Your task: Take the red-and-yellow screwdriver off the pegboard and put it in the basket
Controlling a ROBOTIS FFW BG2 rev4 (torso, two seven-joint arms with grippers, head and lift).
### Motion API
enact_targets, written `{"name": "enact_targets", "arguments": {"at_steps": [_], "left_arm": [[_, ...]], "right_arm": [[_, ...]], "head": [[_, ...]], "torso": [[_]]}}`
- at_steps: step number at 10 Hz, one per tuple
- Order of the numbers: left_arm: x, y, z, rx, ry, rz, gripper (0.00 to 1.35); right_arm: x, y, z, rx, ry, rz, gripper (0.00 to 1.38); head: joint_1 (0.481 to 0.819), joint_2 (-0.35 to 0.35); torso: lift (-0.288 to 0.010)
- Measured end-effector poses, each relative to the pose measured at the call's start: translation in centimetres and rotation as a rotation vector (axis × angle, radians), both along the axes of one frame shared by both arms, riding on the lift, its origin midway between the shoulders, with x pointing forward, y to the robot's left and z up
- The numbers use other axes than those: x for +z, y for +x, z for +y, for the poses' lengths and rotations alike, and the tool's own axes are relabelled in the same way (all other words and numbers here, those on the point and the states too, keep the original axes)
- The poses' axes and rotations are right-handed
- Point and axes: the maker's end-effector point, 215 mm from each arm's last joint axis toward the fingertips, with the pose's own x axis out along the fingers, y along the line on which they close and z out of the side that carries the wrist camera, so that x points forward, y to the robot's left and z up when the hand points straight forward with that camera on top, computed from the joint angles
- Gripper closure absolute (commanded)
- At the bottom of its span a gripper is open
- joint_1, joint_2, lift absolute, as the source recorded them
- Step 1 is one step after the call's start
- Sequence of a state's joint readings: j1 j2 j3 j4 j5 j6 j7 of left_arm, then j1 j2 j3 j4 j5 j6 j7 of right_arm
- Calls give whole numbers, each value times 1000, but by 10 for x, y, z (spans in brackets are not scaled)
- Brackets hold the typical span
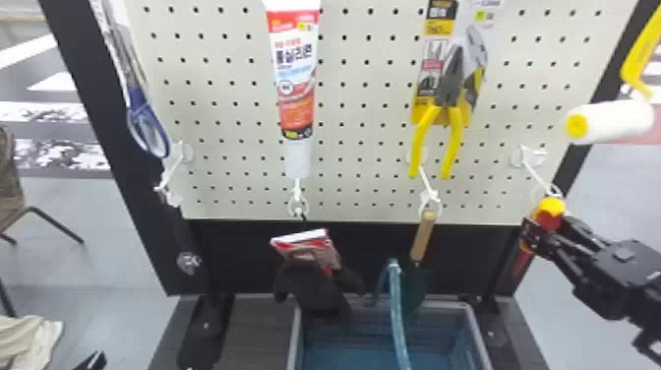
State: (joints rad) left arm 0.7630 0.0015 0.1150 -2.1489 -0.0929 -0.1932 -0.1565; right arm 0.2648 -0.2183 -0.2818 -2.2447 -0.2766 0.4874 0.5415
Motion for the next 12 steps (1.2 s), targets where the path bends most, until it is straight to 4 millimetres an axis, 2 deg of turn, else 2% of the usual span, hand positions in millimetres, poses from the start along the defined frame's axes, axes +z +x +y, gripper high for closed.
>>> {"name": "enact_targets", "arguments": {"at_steps": [5,9,12], "left_arm": [[0,0,1,2,-1,2,122],[-1,0,-1,0,-2,3,122],[-2,0,-1,-1,-5,5,122]], "right_arm": [[0,-15,-7,-17,-9,13,1234],[18,-19,-8,-26,-10,-20,1234],[47,-33,-6,-40,-6,-67,1234]], "head": [[549,0],[549,0],[549,0]], "torso": [[-100],[-100],[-100]]}}
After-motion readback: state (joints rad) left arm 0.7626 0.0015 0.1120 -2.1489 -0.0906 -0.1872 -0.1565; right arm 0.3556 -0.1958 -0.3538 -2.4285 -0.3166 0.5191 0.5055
